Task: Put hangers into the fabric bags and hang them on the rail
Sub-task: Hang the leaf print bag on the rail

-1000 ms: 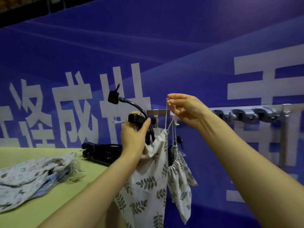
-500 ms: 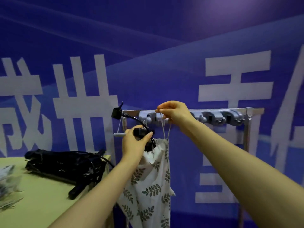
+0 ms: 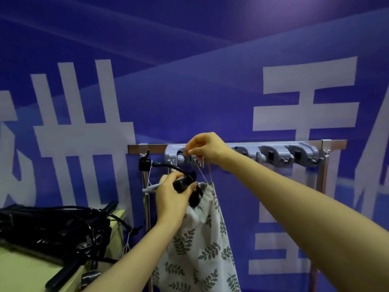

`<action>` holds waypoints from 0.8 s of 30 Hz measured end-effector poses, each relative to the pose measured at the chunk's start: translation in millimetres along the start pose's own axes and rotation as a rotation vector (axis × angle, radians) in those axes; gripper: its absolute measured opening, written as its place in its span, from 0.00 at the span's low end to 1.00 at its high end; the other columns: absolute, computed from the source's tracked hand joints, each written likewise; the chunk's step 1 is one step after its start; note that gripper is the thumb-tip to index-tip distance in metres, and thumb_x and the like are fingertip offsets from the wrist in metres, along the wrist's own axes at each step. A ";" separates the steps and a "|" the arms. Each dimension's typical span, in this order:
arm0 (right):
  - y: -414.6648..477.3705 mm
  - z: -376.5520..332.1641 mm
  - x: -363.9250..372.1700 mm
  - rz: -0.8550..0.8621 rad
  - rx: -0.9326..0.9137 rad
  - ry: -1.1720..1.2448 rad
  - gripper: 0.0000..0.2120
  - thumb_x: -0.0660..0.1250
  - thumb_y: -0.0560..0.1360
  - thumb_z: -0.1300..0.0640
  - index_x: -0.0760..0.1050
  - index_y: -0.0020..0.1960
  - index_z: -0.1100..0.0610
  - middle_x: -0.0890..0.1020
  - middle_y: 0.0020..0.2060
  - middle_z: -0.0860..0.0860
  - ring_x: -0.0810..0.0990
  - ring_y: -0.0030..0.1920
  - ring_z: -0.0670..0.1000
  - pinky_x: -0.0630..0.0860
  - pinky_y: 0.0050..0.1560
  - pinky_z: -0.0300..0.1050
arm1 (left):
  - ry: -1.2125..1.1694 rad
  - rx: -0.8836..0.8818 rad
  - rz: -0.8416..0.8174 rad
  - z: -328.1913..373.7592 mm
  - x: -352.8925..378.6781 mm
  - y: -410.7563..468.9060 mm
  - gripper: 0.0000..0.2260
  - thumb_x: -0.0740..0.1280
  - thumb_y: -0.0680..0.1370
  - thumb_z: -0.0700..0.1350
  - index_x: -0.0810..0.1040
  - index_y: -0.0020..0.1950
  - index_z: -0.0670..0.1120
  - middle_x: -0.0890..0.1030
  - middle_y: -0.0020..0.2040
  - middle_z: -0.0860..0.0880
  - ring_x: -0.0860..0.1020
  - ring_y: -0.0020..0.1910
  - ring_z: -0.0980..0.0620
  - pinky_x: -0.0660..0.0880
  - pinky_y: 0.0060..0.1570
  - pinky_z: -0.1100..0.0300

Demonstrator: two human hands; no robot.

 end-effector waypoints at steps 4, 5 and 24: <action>11.7 1.2 12.0 0.033 -0.058 -0.139 0.05 0.69 0.72 0.67 0.81 0.42 0.59 0.86 0.43 0.59 0.83 0.40 0.56 0.81 0.46 0.50 | 0.038 -0.050 0.000 -14.4 5.1 9.5 0.11 0.74 0.71 0.45 0.78 0.50 0.45 0.72 0.46 0.51 0.73 0.39 0.57 0.66 0.34 0.74; 13.2 5.0 10.5 0.059 -0.050 -0.157 0.06 0.69 0.71 0.67 0.81 0.41 0.58 0.86 0.43 0.58 0.83 0.42 0.57 0.81 0.47 0.52 | 0.050 -0.065 0.006 -17.1 6.1 11.8 0.12 0.74 0.71 0.46 0.78 0.51 0.44 0.72 0.48 0.50 0.73 0.40 0.54 0.65 0.34 0.73; -26.2 37.3 27.2 0.219 0.004 -0.308 0.06 0.59 0.75 0.69 0.70 0.50 0.62 0.78 0.47 0.60 0.78 0.44 0.62 0.76 0.43 0.57 | 0.065 -0.399 -0.307 -56.3 25.9 -12.3 0.20 0.71 0.72 0.42 0.74 0.63 0.45 0.78 0.60 0.45 0.76 0.54 0.46 0.73 0.50 0.56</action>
Point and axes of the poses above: each hand's wrist, its own y-axis towards the middle knuckle, its own x-axis out of the palm, z = x × y, the point moved 8 cm from there along y, towards the middle knuckle
